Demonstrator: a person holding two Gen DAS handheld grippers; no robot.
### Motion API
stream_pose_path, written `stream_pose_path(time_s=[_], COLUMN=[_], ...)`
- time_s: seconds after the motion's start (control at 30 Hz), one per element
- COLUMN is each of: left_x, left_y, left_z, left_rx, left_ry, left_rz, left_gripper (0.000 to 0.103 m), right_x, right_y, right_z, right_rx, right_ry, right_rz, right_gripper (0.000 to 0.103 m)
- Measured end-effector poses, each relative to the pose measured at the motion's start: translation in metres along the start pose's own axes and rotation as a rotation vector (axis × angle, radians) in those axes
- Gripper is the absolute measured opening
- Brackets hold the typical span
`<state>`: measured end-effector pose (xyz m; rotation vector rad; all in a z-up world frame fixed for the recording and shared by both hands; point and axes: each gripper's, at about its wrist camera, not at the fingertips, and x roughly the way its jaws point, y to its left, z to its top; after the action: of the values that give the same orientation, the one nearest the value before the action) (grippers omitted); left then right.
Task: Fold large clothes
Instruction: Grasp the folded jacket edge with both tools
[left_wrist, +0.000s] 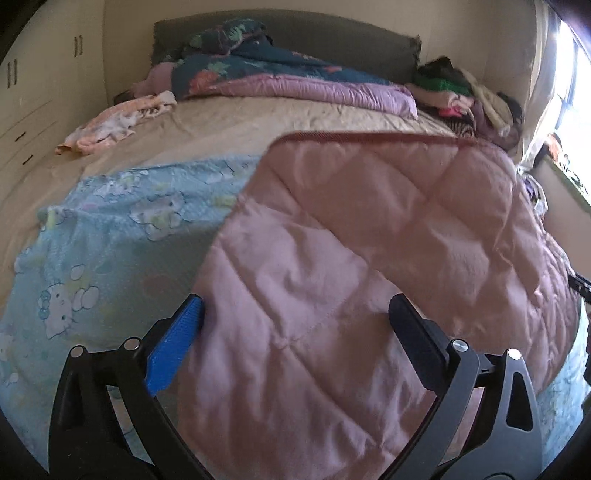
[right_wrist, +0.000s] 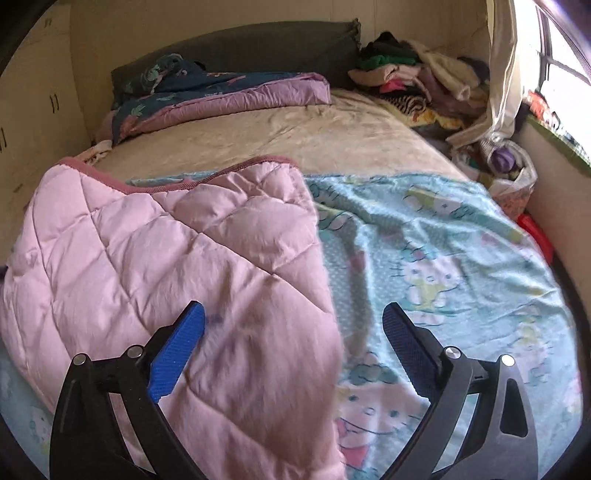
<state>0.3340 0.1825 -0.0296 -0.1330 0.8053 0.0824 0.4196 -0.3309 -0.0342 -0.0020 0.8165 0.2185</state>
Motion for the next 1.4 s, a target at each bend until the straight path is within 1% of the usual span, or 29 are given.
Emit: stream_pose_path(time_s=[0.03, 0.07, 0.1, 0.13, 0.17, 0.2, 0.23, 0.3, 0.43, 0.63, 0.77, 0.9, 1.07, 1.1, 1.13, 1.17, 1.2, 1.23, 1.27, 1.33, 1.4], left_x=[0.003, 0.004, 0.006, 0.007, 0.008, 0.009, 0.009, 0.011, 0.029, 0.056, 0.063, 0.06, 0.047, 0.045, 0.041, 0.037, 0.033, 0.029, 0.023, 0.015, 0.004], left_y=[-0.003, -0.004, -0.003, -0.001, 0.002, 0.003, 0.002, 0.0, 0.0, -0.005, -0.001, -0.003, -0.004, -0.005, -0.005, -0.006, -0.007, -0.009, -0.012, -0.015, -0.017], left_z=[0.0, 0.002, 0.003, 0.005, 0.008, 0.011, 0.015, 0.023, 0.034, 0.039, 0.038, 0.038, 0.036, 0.036, 0.035, 0.035, 0.034, 0.033, 0.031, 0.029, 0.027], left_rx=[0.001, -0.002, -0.004, -0.015, -0.037, -0.038, -0.028, -0.007, 0.002, 0.023, 0.0, -0.003, -0.002, -0.002, -0.004, -0.007, -0.011, -0.009, -0.004, -0.01, -0.023], left_ry=[0.0, 0.0, -0.003, -0.005, -0.006, -0.008, -0.014, -0.031, -0.015, 0.015, 0.023, 0.017, 0.006, 0.003, 0.002, -0.001, -0.005, -0.008, -0.016, -0.023, -0.039], left_rz=[0.01, 0.032, 0.053, 0.043, 0.036, 0.04, 0.056, 0.098, 0.14, 0.187, 0.186, 0.188, 0.197, 0.196, 0.194, 0.188, 0.182, 0.178, 0.177, 0.165, 0.146], left_gripper=[0.072, 0.039, 0.015, 0.014, 0.011, 0.009, 0.009, 0.008, 0.008, 0.009, 0.01, 0.011, 0.018, 0.021, 0.027, 0.031, 0.036, 0.037, 0.041, 0.056, 0.063], right_x=[0.008, 0.012, 0.016, 0.017, 0.015, 0.012, 0.011, 0.016, 0.046, 0.078, 0.093, 0.093, 0.072, 0.064, 0.057, 0.049, 0.041, 0.028, 0.018, 0.002, -0.012], right_y=[0.001, 0.004, 0.007, 0.012, 0.015, 0.019, 0.022, 0.025, 0.022, 0.019, 0.019, 0.017, 0.011, 0.008, 0.007, 0.007, 0.006, 0.005, 0.005, 0.005, 0.008], right_z=[0.002, 0.003, 0.005, 0.009, 0.013, 0.019, 0.025, 0.036, 0.054, 0.054, 0.05, 0.044, 0.04, 0.038, 0.037, 0.035, 0.033, 0.029, 0.026, 0.022, 0.017], right_rx=[0.004, 0.006, 0.007, 0.005, 0.004, 0.007, 0.014, 0.03, 0.076, 0.096, 0.089, 0.091, 0.135, 0.145, 0.154, 0.165, 0.177, 0.191, 0.2, 0.207, 0.202], right_ry=[0.019, 0.037, 0.043, 0.032, 0.009, -0.029, -0.052, -0.062, -0.004, 0.049, 0.07, 0.07, 0.054, 0.042, 0.03, 0.017, 0.001, -0.024, -0.041, -0.061, -0.066], right_rz=[0.041, 0.063, 0.054, 0.046, 0.036, 0.011, -0.004, -0.034, -0.07, -0.112, -0.128, -0.128, -0.103, -0.091, -0.081, -0.073, -0.062, -0.043, -0.026, 0.0, 0.024], right_gripper=[0.048, 0.039, 0.027, 0.02, 0.019, 0.017, 0.016, 0.016, 0.016, 0.016, 0.016, 0.02, 0.035, 0.045, 0.061, 0.067, 0.077, 0.086, 0.088, 0.095, 0.097])
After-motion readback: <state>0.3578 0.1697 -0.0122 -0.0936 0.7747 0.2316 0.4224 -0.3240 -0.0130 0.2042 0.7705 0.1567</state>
